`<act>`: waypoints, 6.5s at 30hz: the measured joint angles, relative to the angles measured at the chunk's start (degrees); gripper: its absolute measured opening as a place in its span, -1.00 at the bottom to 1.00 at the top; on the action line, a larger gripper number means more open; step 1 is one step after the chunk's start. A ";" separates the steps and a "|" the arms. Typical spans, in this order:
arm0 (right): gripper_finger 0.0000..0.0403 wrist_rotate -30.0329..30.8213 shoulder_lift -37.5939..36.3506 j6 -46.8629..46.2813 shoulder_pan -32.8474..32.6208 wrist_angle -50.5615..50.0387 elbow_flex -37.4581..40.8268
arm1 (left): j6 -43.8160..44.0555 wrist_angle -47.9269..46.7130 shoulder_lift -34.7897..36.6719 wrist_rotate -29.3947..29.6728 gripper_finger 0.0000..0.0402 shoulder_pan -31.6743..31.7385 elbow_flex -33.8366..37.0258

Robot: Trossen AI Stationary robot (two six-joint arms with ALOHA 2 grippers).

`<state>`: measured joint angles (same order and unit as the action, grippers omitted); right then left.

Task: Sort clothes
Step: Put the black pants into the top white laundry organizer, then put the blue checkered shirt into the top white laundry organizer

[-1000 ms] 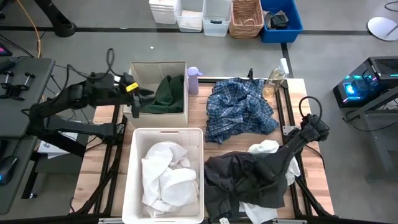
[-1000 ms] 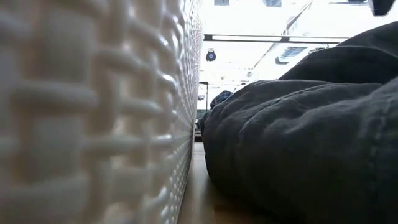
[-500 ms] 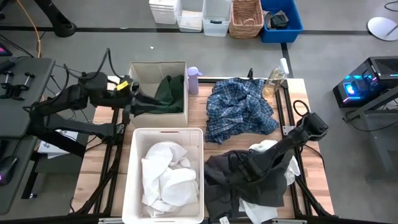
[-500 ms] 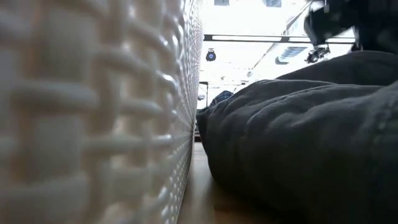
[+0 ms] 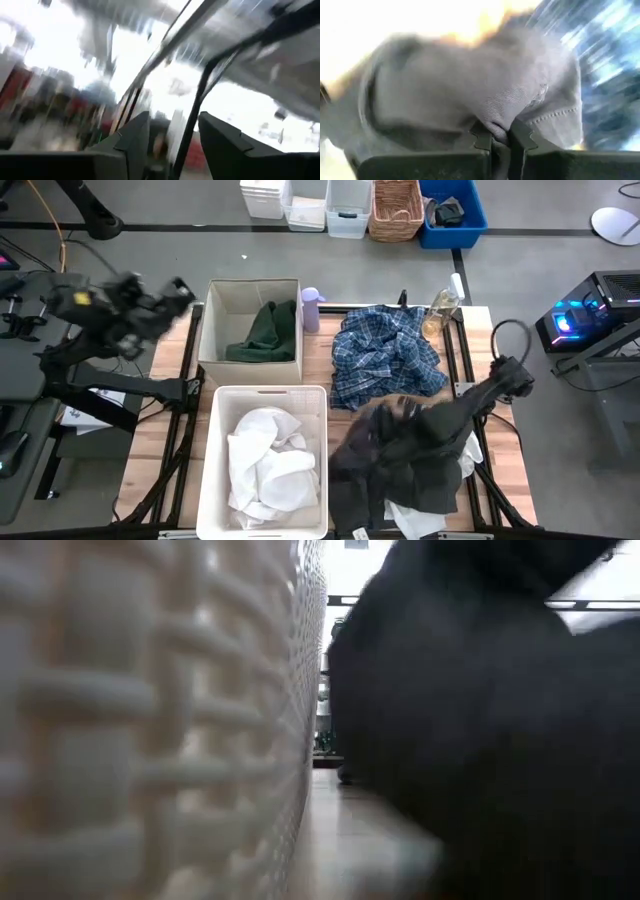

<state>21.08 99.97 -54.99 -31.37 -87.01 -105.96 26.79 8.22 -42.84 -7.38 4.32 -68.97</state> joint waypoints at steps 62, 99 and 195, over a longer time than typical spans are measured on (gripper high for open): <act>-0.42 -9.66 26.00 17.05 38.81 62.95 -17.76 | -2.91 -31.56 11.76 12.68 -0.20 0.04 0.00; 0.50 -9.45 -2.11 35.75 46.39 23.75 24.93 | 4.56 -11.55 -6.80 3.10 -0.20 -2.98 17.78; 0.39 -33.91 37.32 35.88 45.15 35.03 -24.78 | -15.05 40.47 -0.01 16.09 -0.20 -4.98 17.99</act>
<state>-12.83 137.29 -19.12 13.78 -51.99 -130.74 11.75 48.69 -42.85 8.71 -0.67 -50.98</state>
